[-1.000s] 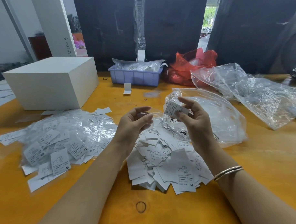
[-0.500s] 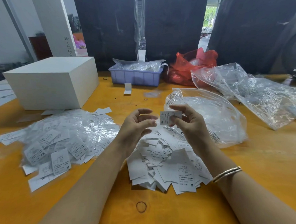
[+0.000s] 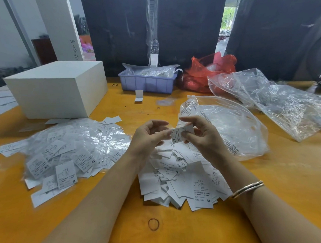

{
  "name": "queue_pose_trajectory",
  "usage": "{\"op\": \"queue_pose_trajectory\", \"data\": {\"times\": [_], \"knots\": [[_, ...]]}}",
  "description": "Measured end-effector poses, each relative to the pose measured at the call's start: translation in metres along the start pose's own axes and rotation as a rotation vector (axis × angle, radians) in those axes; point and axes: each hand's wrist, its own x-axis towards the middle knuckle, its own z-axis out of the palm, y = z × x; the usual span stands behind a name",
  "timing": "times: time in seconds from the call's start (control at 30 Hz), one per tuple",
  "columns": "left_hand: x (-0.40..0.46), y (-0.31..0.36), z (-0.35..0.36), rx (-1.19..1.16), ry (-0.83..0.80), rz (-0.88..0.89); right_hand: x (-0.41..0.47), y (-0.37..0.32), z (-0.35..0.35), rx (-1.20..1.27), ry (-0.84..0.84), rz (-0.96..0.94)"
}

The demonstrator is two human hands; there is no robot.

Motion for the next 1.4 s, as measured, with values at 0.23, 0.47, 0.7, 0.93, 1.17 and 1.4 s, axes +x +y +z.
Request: {"op": "queue_pose_trajectory", "data": {"times": [0.23,0.47,0.7,0.93,1.17,1.4], "knots": [[-0.002,0.003,0.001,0.105,-0.010,-0.010,-0.001,-0.003,0.004,0.060,0.114,0.005],[-0.003,0.006,-0.002,0.070,0.037,0.000,0.000,-0.007,0.001,0.240,0.239,-0.011],[-0.003,0.004,-0.001,0.083,0.019,-0.018,-0.002,-0.012,0.008,0.183,0.172,-0.056],[-0.003,0.004,-0.001,0.081,0.022,-0.024,-0.004,-0.012,0.011,0.132,0.112,-0.045],[-0.002,0.006,-0.001,0.043,0.055,-0.032,-0.002,-0.011,0.004,0.266,0.234,0.007],[-0.001,0.005,-0.003,-0.073,-0.006,0.000,-0.002,-0.012,0.005,0.306,0.214,0.009]]}}
